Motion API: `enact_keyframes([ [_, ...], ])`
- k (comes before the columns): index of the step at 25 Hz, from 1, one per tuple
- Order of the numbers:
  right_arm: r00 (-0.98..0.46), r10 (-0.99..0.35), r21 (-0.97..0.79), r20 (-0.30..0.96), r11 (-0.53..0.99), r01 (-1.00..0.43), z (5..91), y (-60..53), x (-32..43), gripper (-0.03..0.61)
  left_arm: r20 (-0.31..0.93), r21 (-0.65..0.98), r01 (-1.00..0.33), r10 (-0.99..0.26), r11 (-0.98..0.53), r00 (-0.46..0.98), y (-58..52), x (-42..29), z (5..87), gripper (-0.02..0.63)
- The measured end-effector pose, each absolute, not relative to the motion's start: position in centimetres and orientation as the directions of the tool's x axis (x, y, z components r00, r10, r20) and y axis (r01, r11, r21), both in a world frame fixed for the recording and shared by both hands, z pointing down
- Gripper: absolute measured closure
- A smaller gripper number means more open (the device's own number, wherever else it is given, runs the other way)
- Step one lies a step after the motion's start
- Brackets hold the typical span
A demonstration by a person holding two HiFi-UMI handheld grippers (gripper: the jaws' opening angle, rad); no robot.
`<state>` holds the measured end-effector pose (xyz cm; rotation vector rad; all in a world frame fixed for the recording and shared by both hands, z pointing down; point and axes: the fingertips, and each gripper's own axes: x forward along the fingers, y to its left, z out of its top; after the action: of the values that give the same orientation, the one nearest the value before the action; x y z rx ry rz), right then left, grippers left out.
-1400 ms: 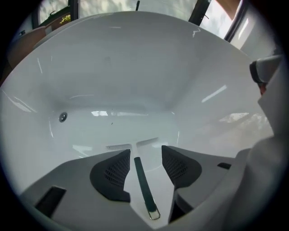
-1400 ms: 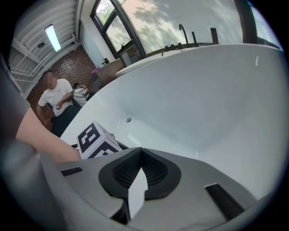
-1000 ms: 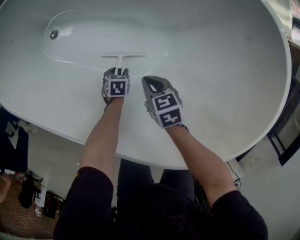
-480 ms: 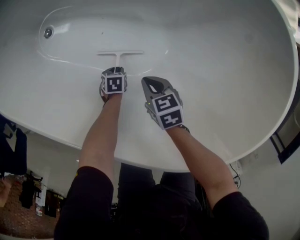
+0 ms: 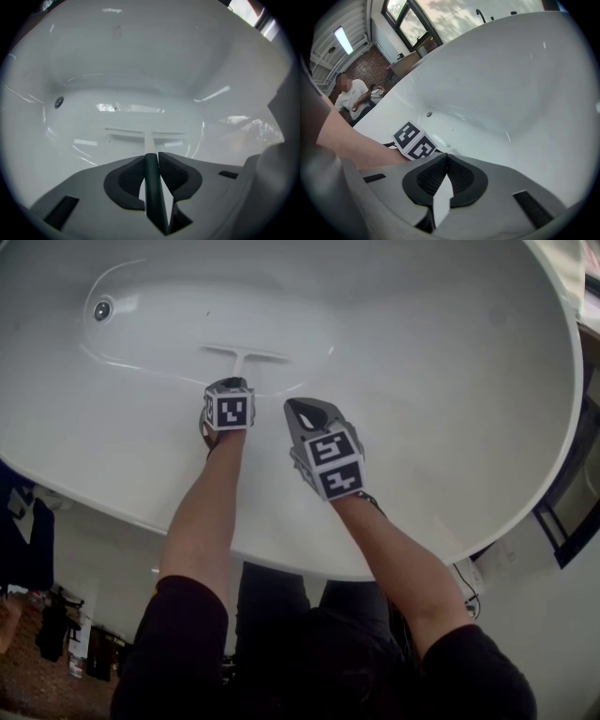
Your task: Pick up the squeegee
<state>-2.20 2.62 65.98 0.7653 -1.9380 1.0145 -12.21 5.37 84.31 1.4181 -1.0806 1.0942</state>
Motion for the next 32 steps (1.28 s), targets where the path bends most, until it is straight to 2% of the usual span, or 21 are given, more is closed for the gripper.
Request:
enact_keyframes([
  [9,-0.510,-0.220,-0.335,0.832,0.533,-0.777,57.2,2.0,-2.2,0.569,0.944,0.152,-0.977,-0.271,-0.151,0.189,2.0,-11.6,72.5,0.518],
  [19,-0.569,-0.343,-0.283,0.747,0.611,-0.740,39.7,4.0,0.6,0.569,0.804,0.083,-0.980,-0.569,-0.182,0.174,2.0,-9.8,48.1,0.518],
  [25,-0.638,-0.415,-0.245,0.648,0.680,-0.691,28.8,7.7,4.4,0.569,0.673,0.013,-0.981,-0.724,-0.193,0.151,6.0,-6.1,32.8,0.518],
  [32,-0.731,-0.414,-0.177,0.541,0.794,-0.581,19.4,13.4,8.7,0.569,0.564,-0.071,-0.976,-0.815,-0.207,0.132,14.6,-0.3,20.7,0.518],
])
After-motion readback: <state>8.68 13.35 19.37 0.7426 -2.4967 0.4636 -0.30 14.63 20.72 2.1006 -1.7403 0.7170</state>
